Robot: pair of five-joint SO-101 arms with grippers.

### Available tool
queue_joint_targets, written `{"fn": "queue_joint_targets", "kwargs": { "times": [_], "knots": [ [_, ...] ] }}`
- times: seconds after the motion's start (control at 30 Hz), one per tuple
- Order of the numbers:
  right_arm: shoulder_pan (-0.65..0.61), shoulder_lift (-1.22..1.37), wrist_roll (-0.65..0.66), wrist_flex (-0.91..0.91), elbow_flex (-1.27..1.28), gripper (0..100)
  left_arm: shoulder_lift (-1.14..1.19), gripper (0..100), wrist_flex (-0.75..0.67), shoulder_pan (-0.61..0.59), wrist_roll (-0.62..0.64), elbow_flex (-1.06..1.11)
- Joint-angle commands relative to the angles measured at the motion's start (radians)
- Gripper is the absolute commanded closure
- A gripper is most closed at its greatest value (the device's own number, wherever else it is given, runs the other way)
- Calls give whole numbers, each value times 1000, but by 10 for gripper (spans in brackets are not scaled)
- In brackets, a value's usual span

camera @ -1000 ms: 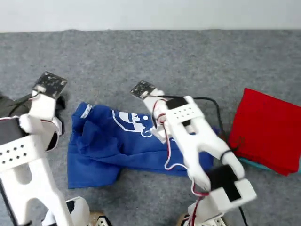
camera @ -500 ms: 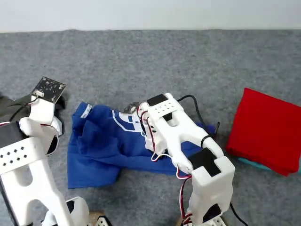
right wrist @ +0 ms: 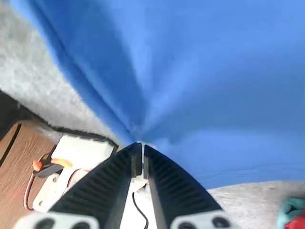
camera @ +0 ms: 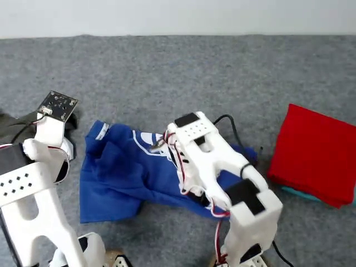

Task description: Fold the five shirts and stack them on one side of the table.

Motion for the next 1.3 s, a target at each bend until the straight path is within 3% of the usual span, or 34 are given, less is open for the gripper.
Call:
{"fn": "queue_joint_targets", "kwargs": {
  "times": [0.0, 0.1, 0.27, 0.6, 0.8, 0.9, 1.03, 1.17, 1.27],
  "knots": [
    [-5, -160, 5, -48, 109, 988, -26, 978, -21, -8, 6, -5],
    [-4, -274, -3, -107, 135, 988, -26, 978, -35, -8, 6, -5],
    [24, -421, -137, -260, 135, 988, -26, 978, -63, -54, 6, -5],
    [274, -599, -264, -420, 137, 988, -26, 978, -133, -221, 6, -5],
    [340, -727, -292, -489, 241, 984, -26, 978, -130, -249, 6, -5],
    [363, -714, -293, -596, 308, 980, -18, 978, -135, -245, 6, -5],
    [364, -650, -302, -693, 388, 891, -18, 978, -176, -245, 6, -4],
    [389, -542, -427, -705, 399, 870, -18, 978, -207, -247, 6, 15],
    [392, -483, -436, -697, 399, 870, -18, 978, -236, -247, 6, 53]
  ]
}}
